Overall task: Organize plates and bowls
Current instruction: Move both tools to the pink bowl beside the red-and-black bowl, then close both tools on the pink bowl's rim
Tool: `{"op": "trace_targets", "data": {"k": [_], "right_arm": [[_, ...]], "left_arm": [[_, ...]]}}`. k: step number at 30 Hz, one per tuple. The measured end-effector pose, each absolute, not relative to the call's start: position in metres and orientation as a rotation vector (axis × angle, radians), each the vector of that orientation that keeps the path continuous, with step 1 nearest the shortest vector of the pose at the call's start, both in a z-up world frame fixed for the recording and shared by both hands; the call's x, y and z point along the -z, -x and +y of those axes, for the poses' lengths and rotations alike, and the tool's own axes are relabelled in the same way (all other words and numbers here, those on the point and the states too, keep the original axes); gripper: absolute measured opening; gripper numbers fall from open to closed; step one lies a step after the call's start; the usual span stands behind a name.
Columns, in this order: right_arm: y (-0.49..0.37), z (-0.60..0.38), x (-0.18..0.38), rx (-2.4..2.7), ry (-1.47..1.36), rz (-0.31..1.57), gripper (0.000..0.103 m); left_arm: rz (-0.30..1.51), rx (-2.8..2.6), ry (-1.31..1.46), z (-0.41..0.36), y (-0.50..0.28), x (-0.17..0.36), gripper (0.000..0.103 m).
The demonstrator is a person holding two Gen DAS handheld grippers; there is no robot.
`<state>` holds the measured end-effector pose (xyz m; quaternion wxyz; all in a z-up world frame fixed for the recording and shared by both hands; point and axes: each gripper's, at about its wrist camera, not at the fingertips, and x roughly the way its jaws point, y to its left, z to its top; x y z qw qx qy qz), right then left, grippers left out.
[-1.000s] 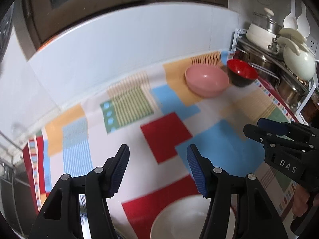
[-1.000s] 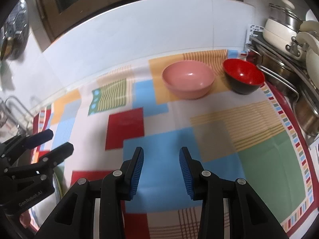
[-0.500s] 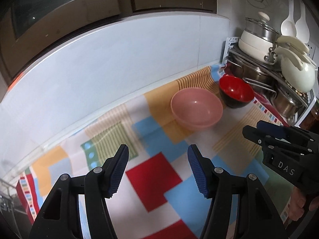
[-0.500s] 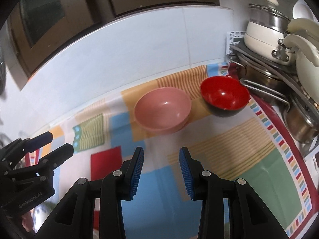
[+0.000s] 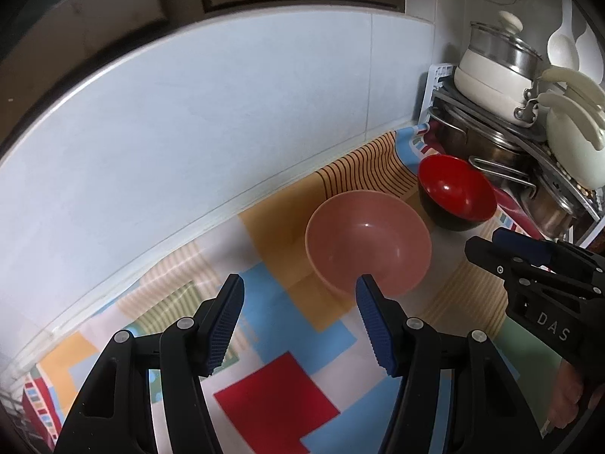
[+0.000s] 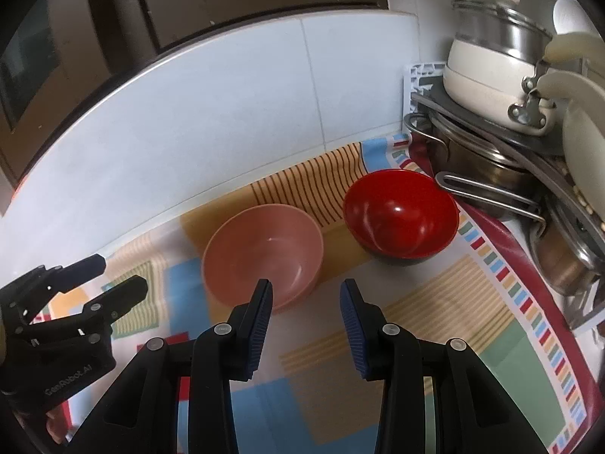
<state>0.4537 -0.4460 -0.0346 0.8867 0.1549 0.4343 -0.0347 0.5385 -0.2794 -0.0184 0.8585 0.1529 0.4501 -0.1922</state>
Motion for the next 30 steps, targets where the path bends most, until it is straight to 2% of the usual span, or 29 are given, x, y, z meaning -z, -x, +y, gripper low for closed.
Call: {"op": "trace_targets", "data": {"k": [27,30], "right_arm": [[-0.517,-0.453,0.089,0.102,-0.34,0.972,0.038],[-0.52,-0.451,0.094,0.099,-0.336,0.982,0.038]], "left_arm": [[1.046,0.423,-0.326,-0.309,-0.608,0.096,0.06],[1.059,0.419,-0.321,-0.31,-0.612,0.103,0.053]]}}
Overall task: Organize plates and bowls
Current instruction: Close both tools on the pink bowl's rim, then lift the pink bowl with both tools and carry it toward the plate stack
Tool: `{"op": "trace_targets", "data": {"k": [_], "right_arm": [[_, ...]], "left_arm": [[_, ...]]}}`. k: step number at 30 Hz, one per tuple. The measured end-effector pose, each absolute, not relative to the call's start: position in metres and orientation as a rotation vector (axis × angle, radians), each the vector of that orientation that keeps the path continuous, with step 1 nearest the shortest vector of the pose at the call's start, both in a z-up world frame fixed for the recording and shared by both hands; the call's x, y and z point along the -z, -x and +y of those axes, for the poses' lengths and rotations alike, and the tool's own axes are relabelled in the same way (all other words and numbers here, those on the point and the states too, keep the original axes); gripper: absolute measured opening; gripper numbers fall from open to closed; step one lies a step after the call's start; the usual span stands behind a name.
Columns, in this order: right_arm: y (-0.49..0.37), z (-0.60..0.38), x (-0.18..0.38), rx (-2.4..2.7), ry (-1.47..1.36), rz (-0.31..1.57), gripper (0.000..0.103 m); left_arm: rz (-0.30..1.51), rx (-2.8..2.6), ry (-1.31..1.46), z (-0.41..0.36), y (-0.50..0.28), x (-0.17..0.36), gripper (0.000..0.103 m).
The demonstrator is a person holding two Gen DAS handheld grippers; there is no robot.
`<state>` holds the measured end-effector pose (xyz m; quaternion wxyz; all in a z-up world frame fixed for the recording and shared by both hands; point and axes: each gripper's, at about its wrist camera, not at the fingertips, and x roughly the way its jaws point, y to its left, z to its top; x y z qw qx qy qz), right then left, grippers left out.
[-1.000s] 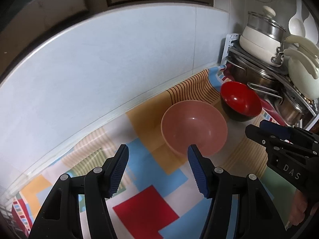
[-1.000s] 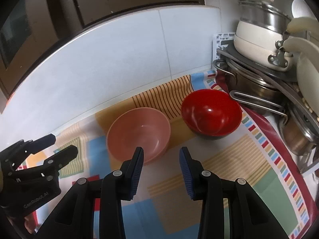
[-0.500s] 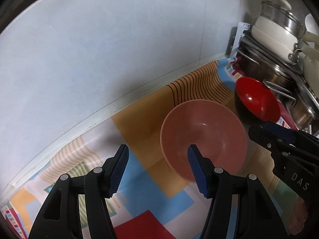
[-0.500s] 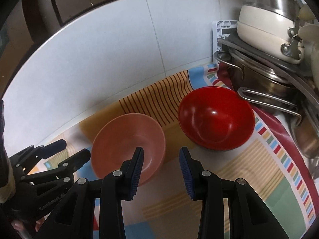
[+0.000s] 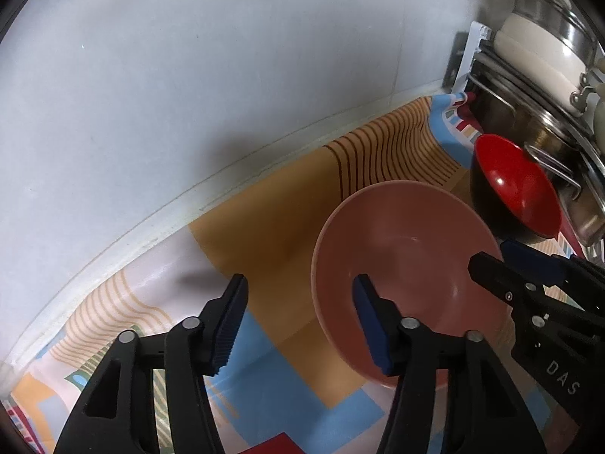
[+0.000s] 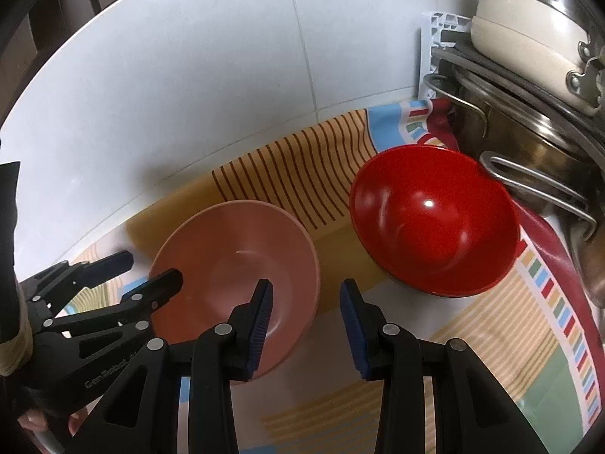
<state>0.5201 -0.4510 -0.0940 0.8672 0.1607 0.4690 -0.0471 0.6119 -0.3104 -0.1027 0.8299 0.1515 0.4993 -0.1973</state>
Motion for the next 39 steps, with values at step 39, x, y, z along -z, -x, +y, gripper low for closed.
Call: {"op": "trace_targets", "data": {"k": [39], "right_arm": [[-0.52,-0.452,0.096,0.095,-0.415,1.003,0.01]], "left_arm": [[1.08,0.424,-0.279,-0.31,-0.599,0.104,0.011]]}}
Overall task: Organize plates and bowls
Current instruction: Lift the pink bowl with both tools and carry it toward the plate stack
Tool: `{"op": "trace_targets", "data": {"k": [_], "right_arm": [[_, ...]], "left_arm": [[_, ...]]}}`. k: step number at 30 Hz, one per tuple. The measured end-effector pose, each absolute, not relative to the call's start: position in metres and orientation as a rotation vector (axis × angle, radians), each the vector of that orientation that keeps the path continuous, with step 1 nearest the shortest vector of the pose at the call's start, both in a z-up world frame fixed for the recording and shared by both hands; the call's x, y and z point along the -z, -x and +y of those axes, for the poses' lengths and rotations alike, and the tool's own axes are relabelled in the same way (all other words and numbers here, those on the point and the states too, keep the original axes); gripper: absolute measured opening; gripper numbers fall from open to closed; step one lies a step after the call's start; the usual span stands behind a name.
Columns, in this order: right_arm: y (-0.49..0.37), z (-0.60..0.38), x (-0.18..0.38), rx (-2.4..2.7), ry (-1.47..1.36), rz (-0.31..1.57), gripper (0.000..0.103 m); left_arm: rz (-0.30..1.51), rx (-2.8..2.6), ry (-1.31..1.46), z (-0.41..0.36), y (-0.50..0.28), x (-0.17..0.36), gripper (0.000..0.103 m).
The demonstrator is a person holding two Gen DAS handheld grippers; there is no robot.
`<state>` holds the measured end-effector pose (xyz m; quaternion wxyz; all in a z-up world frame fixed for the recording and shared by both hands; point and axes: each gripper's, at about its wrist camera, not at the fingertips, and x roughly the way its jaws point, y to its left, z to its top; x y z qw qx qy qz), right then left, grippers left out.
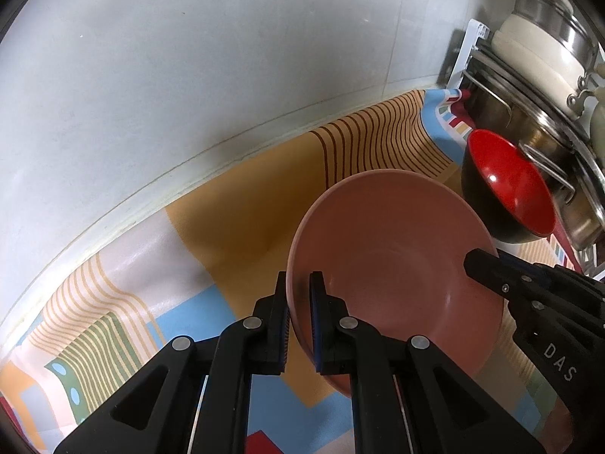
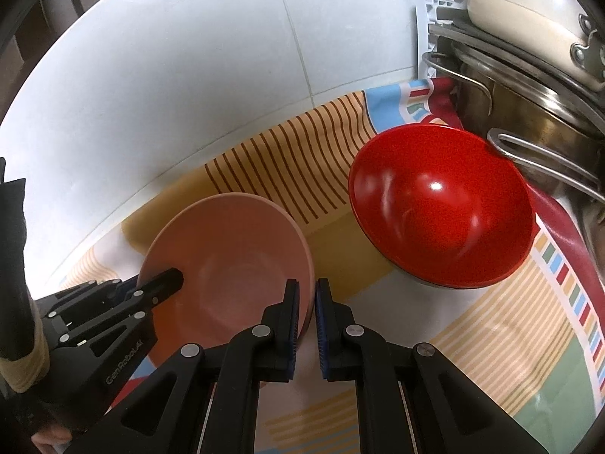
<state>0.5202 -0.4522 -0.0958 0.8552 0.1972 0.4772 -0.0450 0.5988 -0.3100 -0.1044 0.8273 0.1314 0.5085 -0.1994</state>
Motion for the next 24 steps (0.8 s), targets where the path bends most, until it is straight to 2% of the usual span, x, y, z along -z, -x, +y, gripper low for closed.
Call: {"op": "trace_targets", "data": {"k": [24], "right_arm": [[-0.469,-0.429,0.033,0.052,-0.379,0.933,0.01]], "left_arm": [[1.01,0.404,-0.154,-0.26,-0.525,0.03,0.011]]}}
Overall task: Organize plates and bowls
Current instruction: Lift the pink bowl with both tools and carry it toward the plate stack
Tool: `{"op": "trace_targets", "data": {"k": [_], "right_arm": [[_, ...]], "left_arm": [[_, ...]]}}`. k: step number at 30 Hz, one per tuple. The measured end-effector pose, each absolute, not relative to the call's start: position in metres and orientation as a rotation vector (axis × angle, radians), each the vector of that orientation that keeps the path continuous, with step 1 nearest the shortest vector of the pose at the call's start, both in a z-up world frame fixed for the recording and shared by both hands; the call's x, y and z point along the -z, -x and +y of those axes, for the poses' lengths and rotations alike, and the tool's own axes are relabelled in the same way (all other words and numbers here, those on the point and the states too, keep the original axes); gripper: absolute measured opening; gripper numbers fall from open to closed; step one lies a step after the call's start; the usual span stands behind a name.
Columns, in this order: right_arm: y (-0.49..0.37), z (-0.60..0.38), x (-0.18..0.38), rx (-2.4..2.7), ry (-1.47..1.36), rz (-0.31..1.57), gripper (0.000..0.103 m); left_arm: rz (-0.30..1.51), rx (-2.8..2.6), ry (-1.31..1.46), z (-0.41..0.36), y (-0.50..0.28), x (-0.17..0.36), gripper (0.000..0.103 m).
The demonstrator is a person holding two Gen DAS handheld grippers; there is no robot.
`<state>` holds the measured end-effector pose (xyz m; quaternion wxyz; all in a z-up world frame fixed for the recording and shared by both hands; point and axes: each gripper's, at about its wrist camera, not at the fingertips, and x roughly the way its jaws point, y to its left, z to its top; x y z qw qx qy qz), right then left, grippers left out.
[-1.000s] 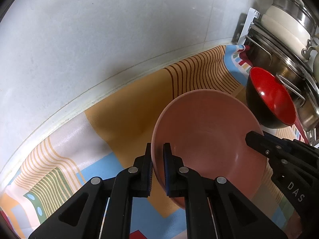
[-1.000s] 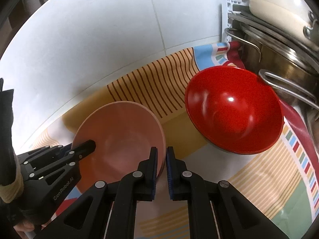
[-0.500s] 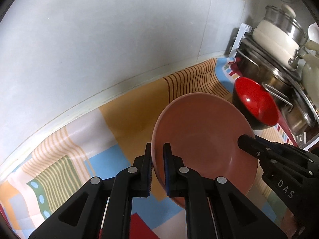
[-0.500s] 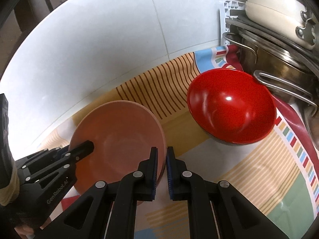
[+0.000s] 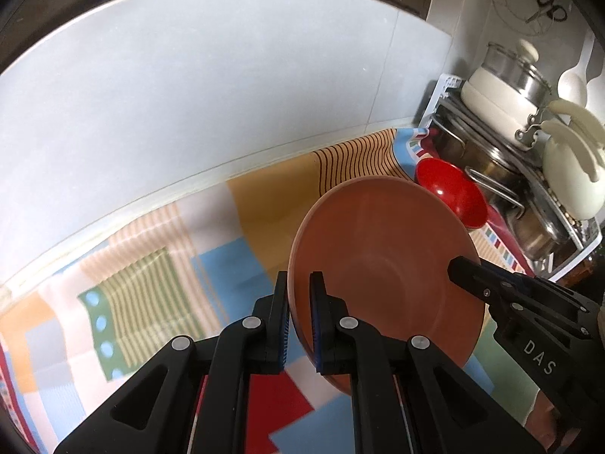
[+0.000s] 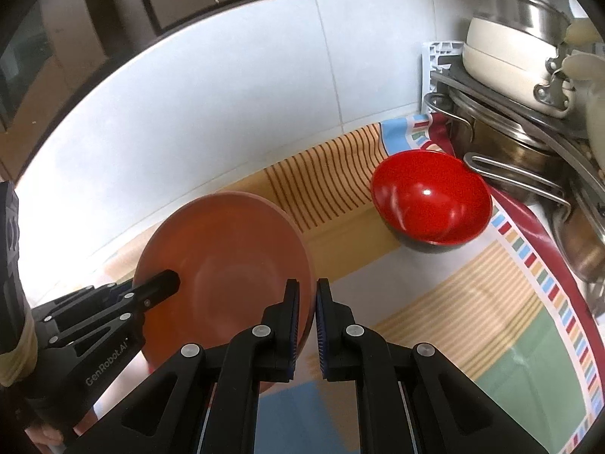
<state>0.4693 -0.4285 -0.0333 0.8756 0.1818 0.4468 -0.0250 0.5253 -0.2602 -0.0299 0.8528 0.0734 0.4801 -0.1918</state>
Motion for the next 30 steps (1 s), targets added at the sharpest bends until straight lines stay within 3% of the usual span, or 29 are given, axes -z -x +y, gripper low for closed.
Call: {"op": "trace_targets", "data": {"k": [30], "right_arm": [[-0.342,-0.34,-0.025,-0.169,-0.278,0.913,0.01]], "left_arm": [[0.965,0.199,-0.017,-0.158,-0.365,-0.028,0.011]]}}
